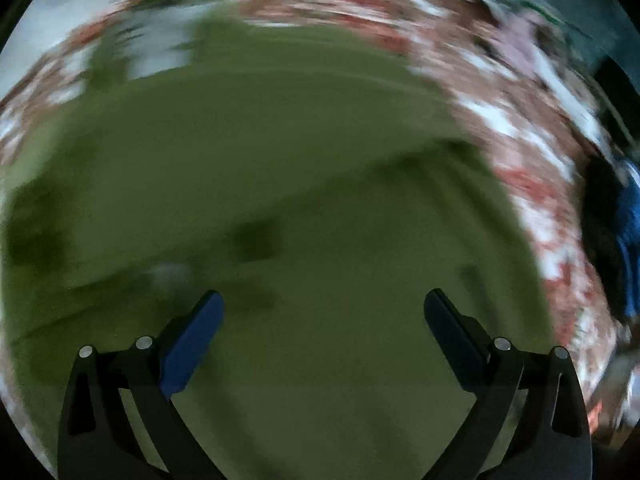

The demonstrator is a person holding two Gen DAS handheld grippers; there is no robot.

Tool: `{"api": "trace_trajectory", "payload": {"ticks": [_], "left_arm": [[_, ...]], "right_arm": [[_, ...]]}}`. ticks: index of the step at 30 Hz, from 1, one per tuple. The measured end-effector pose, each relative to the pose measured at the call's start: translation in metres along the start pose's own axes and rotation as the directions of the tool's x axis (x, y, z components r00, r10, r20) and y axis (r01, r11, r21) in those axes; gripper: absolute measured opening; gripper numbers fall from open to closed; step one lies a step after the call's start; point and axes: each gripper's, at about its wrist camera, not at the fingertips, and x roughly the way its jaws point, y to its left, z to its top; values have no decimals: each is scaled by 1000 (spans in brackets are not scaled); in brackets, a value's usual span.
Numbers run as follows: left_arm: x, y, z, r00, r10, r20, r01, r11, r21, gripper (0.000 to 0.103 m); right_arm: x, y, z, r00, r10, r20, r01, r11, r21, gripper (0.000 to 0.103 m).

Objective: Fold large clothes

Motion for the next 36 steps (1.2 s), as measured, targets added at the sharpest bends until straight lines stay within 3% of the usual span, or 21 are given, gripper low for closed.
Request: {"api": "trace_trajectory", "payload": {"ticks": [4,6,9,12,16,19,20,21,22,24,32,36], "left_arm": [[-27,95,0,991,133,26,-129,985,-115,98],[-31,125,1,979,201,26,-196,972,-131,98],[-36,166,2,966,257,35,-247,953,-176,98],[-33,201,5,973,227,33,-209,936,-282,98],[-26,245,8,989,139,52,-100,882,-460,96],[-8,267,8,998,59,28,-34,843,-537,80],[1,272,8,999,38,9,-27,832,-555,68],[9,275,9,1000,22,-21,-30,828,-561,45],[19,279,8,998,18,-66,-52,828,-558,37],[24,279,8,997,10,-81,-53,833,-550,35],[-25,279,27,997,79,9,-65,878,-473,33],[8,284,20,993,89,-75,-113,888,-445,38]], "right_arm": [[22,-37,-32,968,-252,-13,252,968,-3,96],[34,-51,-51,932,-362,-29,362,932,-6,96],[50,-66,-79,892,-451,-45,451,893,-2,96],[61,-78,-100,873,-482,-73,485,874,27,96],[75,-93,-121,864,-488,-122,498,864,73,97],[80,-96,-126,865,-484,-129,497,863,89,98],[82,-97,-126,866,-483,-131,496,863,93,98],[84,-98,-126,866,-482,-132,495,863,99,98],[85,-99,-125,866,-482,-132,495,863,101,98],[88,-100,-126,865,-483,-137,497,861,107,98],[87,-93,-128,878,-468,-102,478,872,105,98],[94,-91,-129,880,-465,-96,473,875,103,98]]}}
